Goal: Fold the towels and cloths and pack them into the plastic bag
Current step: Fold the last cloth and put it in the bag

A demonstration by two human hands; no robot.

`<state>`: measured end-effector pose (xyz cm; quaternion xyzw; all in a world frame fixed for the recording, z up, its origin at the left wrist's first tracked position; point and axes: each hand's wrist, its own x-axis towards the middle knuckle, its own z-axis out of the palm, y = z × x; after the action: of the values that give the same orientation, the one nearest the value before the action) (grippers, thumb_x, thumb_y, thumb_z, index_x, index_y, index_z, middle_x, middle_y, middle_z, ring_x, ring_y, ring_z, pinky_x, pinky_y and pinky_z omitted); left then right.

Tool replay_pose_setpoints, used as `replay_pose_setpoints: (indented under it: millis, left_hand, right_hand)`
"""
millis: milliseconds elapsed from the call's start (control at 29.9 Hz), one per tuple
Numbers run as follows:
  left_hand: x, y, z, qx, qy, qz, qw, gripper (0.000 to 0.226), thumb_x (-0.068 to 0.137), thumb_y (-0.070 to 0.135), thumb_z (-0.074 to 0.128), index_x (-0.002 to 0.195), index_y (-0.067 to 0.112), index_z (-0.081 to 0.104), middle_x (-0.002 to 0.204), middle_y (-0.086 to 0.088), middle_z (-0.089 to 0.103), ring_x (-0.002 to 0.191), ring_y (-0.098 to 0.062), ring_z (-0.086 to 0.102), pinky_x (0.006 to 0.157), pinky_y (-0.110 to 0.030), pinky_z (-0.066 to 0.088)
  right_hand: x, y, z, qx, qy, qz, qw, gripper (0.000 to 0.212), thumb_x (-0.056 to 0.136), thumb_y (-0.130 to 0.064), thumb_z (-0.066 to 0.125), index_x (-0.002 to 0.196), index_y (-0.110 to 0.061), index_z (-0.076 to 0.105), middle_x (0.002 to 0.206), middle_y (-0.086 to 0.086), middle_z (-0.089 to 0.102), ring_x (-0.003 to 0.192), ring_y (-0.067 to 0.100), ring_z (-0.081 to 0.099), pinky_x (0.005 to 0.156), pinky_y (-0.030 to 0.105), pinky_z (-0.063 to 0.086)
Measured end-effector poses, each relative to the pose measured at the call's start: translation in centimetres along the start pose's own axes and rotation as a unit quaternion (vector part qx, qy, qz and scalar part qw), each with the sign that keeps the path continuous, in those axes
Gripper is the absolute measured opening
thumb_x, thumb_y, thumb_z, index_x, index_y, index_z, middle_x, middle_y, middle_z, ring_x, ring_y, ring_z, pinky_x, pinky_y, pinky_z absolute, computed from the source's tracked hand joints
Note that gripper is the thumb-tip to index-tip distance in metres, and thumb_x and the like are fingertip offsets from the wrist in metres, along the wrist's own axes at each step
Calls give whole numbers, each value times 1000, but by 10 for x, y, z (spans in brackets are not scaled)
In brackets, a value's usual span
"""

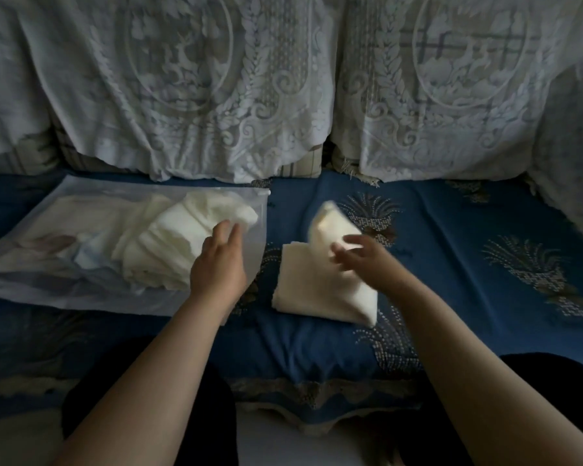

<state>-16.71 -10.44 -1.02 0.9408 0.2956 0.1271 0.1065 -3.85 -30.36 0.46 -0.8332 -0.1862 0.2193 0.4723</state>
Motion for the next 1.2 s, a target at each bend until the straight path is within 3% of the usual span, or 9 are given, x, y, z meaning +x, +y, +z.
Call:
replay_pose_setpoints:
  millis: [134,234,434,568,768,902,969,1103,1203]
  left_hand:
    - [5,-18,-4,-93,-22,0,995,63,91,2,42,149,15,20,156,6,10,110,-26,56,79,-37,49]
    - [9,-28,-7,-166,-28,4,986,65,91,0,41,150,16,19,158,7,10,129,-19,44,92,-30,43]
    - [17,-44,-8,-285,-51,34,957,71,91,0,45,152,24,16,159,12,8,141,-15,31,107,-24,34]
    - [19,-46,-5,-332,-80,25,940,74,92,3,47,151,32,12,158,18,8,132,-33,40,108,-39,40]
    - [20,-45,-16,-385,-60,3,921,76,88,-2,50,150,30,22,152,-5,36,96,0,62,82,-14,48]
    - [14,-49,-24,-401,-82,-6,912,78,86,-6,47,149,34,23,112,-5,69,44,-1,37,49,-7,36]
    - [14,-55,-26,-420,-98,-15,902,80,84,-5,48,147,38,26,59,5,58,48,-8,38,51,-11,38]
    - [13,-61,-29,-442,-122,-18,888,82,82,-9,48,146,39,30,60,-7,55,50,-9,43,55,-20,41]
    - [11,-65,-31,-439,-144,-9,887,84,82,-10,48,144,43,31,49,4,51,50,-12,44,56,-26,41]
  right_hand:
    - [6,25,52,-366,-168,-41,915,91,74,-63,62,147,-28,20,156,2,19,142,28,20,113,49,22]
    - [9,55,67,-503,-104,-100,852,82,81,-51,60,146,-34,14,158,-3,12,143,28,18,109,52,25]
    - [25,36,57,-4,169,4,986,31,87,-33,56,110,-14,62,102,11,68,97,28,64,77,34,49]
    - [29,0,87,335,173,6,926,22,89,-26,60,109,-16,61,101,6,68,91,15,64,79,31,51]
    - [35,-29,173,14,-46,-143,989,20,86,-20,55,104,-15,61,94,-3,65,88,8,62,72,23,48]
    - [53,-23,183,-295,-135,-233,917,49,86,-22,48,134,-15,44,139,4,45,117,28,48,91,39,45]
    - [62,-33,184,-274,-138,-228,924,36,87,-18,48,122,-11,52,126,9,52,109,27,53,87,37,46]
    - [70,-52,189,10,-42,-112,993,10,85,-17,48,80,-22,56,77,-3,61,71,12,58,58,24,43]
    - [64,-62,196,-21,-312,-138,940,19,79,-6,46,67,-19,48,68,-3,51,65,7,48,63,17,42]
